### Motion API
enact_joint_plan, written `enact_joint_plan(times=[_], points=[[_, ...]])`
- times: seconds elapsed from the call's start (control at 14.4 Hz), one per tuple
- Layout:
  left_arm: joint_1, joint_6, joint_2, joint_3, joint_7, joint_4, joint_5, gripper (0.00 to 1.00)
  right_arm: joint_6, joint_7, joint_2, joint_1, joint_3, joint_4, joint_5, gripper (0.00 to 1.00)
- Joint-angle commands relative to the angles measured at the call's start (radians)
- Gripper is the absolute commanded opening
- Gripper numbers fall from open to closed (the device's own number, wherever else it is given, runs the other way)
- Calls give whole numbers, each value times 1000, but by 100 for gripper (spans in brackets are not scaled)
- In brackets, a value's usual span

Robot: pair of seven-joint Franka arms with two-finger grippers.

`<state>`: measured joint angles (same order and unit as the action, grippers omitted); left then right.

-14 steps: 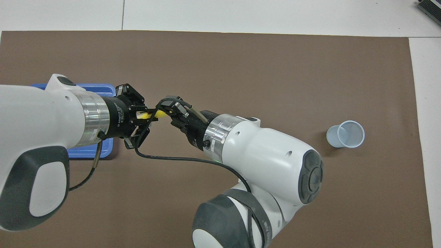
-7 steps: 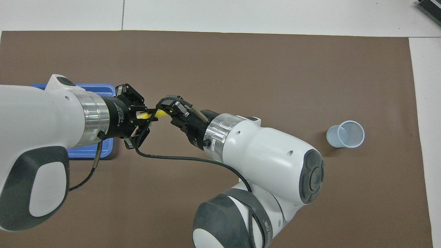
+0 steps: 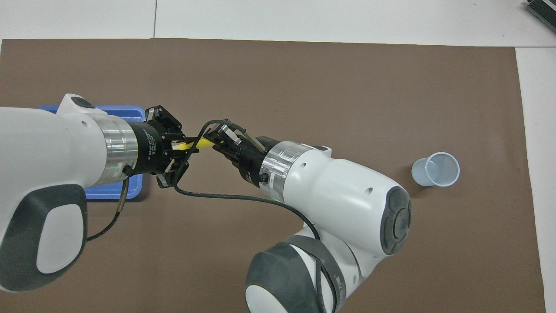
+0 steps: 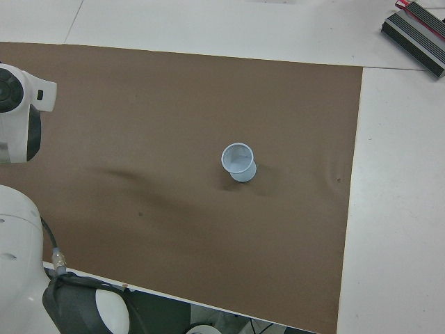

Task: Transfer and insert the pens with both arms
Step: 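Grasp the yellow pen with the right gripper while the left gripper opens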

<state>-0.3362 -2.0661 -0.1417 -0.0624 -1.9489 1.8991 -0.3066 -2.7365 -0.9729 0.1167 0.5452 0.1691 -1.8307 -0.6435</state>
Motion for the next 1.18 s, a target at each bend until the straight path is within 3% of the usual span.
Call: enact_joint_plan(times=[0.0, 0.14, 0.21, 0.55, 0.62, 0.69, 0.76, 0.83, 0.9, 1.11], points=[[-9, -2, -29, 10, -13, 28, -17, 0, -9, 16, 6, -5, 3, 7, -7, 18], [-9, -2, -29, 10, -13, 28, -17, 0, -11, 16, 6, -7, 3, 7, -7, 3], [-9, -2, -29, 10, -18, 28, -17, 0, -12, 16, 6, -7, 3, 5, -8, 0], [-9, -3, -29, 10, -16, 26, -16, 0, -14, 13, 1, -8, 3, 2, -8, 0], [-9, -9, -29, 10, -12, 28, -16, 7, -14, 10, 0, -8, 3, 2, -8, 0], [-9, -14, -29, 12, -12, 28, -16, 38, -14, 8, 0, -8, 3, 2, -8, 0], [-6, -15, -29, 12, -19, 28, -16, 60, -14, 8, 0, -8, 3, 2, -8, 0], [-4, -17, -29, 12, -21, 28, -16, 76, -12, 5, 0, -8, 3, 2, -8, 0], [-3, -19, -29, 12, -21, 28, -16, 83, -12, 5, 0, -8, 3, 2, -8, 0], [-1, -19, -29, 12, -21, 28, -16, 89, -5, 14, -5, -8, 1, 2, -8, 0]])
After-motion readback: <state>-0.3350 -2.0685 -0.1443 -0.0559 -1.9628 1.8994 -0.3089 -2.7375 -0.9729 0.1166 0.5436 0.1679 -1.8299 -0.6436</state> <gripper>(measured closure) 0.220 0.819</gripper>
